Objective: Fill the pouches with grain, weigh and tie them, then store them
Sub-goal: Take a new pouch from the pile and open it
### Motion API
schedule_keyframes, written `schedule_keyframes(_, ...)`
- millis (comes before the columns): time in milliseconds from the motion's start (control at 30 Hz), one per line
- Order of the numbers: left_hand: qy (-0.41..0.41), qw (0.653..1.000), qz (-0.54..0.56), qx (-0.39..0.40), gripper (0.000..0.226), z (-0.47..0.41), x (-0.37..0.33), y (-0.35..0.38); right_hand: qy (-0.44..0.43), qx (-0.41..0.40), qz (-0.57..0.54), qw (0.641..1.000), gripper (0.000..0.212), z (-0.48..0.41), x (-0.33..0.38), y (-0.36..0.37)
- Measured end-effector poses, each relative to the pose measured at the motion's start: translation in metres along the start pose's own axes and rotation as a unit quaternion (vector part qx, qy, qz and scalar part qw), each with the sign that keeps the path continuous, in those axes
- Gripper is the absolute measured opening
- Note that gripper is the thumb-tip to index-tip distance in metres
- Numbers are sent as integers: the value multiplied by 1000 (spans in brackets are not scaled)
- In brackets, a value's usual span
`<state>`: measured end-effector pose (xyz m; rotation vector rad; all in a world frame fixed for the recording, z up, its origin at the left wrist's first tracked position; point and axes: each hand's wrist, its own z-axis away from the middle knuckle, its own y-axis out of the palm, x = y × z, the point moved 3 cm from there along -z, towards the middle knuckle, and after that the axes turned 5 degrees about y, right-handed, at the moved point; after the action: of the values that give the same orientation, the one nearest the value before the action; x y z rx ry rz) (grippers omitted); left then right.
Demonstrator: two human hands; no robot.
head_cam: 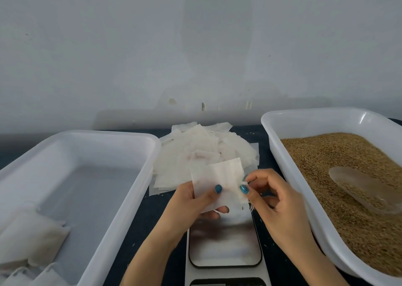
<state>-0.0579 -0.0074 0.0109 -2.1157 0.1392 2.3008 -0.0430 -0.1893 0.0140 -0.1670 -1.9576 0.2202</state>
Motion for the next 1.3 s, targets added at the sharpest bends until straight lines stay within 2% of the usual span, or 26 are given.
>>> schedule_keyframes(67, 3, 1000, 0, -2, 39, 0, 0, 0, -6, 1, 4, 1000, 8, 1, 0, 1)
schedule_keyframes(267, 9, 1000, -5, 2, 37, -1, 0, 0, -9, 35, 29, 999, 13, 0, 0, 1)
schedule_keyframes(400, 13, 1000, 2, 2, 38, -2, 2, -1, 39, 21, -37, 998, 5, 1, -5, 2)
schedule_keyframes(500, 17, 1000, -20, 6, 46, -2, 2, 0, 73, 9, -83, 994, 27, 0, -6, 1)
schedule_keyframes(567, 71, 994, -78, -7, 64, -3, 1, 1, 91, 10, -102, 990, 35, 0, -6, -1)
schedule_keyframes(633, 191, 968, -161, -13, 93, 0, -5, 8, 90, 7, -96, 991, 40, 0, -7, -4)
schedule_keyframes(667, 256, 935, -245, -14, 105, 2, -6, 12, 86, 8, -95, 992, 40, 0, -6, -4)
schedule_keyframes(700, 317, 885, -340, -18, 111, 4, -6, 17, 80, 11, -100, 992, 38, 0, -5, -4)
schedule_keyframes(733, 362, 835, -415, -23, 110, 5, -5, 22, 71, 16, -108, 991, 34, 0, -4, -2)
schedule_keyframes(767, 388, 799, -459, -30, 105, 6, -4, 26, 64, 23, -113, 991, 29, 0, -2, -1)
schedule_keyframes(833, 401, 772, -489, -57, 90, 7, -2, 31, 54, 46, -107, 992, 20, 1, 2, 3)
schedule_keyframes(933, 379, 735, -553, -104, 65, 7, -2, 30, 41, 58, -69, 995, 19, 4, 5, 6)
schedule_keyframes(1000, 380, 708, -588, -97, 53, 7, -1, 28, 38, 44, -61, 996, 18, 5, 5, 6)
schedule_keyframes(1033, 377, 714, -584, -88, 47, 7, 0, 27, 44, 37, -70, 996, 19, 4, 4, 6)
schedule_keyframes(1100, 352, 752, -551, -82, 37, 8, -3, 26, 56, 32, -83, 995, 27, 4, 1, 5)
schedule_keyframes(1167, 313, 773, -543, -95, 31, 10, -7, 23, 43, 41, -71, 996, 25, 5, 1, 5)
schedule_keyframes(1233, 294, 766, -561, -109, 29, 11, -10, 20, 19, 52, -42, 998, 11, 6, 0, 4)
schedule_keyframes(1300, 291, 753, -578, -122, 32, 11, -11, 17, -3, 55, 12, 998, 28, 6, 1, 2)
